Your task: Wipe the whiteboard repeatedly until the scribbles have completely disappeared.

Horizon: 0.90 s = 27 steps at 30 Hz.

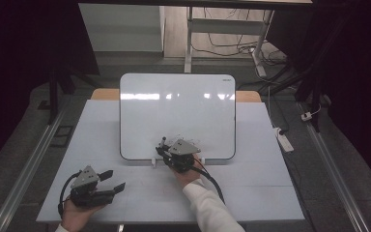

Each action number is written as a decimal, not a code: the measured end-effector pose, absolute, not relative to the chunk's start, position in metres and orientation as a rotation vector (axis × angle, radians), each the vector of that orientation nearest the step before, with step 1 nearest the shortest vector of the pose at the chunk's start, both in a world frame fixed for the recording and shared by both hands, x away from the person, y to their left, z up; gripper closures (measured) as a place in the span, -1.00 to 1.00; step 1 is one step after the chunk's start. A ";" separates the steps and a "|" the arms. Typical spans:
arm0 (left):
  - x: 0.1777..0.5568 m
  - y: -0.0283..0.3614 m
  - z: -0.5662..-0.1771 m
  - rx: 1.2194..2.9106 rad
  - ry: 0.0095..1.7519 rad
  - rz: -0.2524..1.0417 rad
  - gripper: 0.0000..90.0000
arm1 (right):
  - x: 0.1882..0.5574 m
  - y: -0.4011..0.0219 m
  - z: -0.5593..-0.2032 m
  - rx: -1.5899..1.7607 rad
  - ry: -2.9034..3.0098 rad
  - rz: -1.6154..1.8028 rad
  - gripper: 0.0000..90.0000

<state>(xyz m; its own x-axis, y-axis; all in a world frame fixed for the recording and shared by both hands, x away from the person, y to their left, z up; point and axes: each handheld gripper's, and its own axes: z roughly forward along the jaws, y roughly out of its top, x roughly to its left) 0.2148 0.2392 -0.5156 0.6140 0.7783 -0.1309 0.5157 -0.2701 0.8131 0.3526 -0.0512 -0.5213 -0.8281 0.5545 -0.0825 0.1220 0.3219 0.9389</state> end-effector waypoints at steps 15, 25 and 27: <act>0.213 0.240 -0.515 1.940 1.029 0.377 -0.30 | 0.376 -0.056 -0.502 0.681 2.087 1.553 0.71; 0.214 0.239 -0.515 1.939 1.024 0.374 -0.30 | 0.358 -0.071 -0.509 0.734 2.053 1.468 0.72; 0.214 0.239 -0.514 1.939 1.023 0.377 -0.30 | 0.355 -0.067 -0.511 0.721 2.069 1.475 0.72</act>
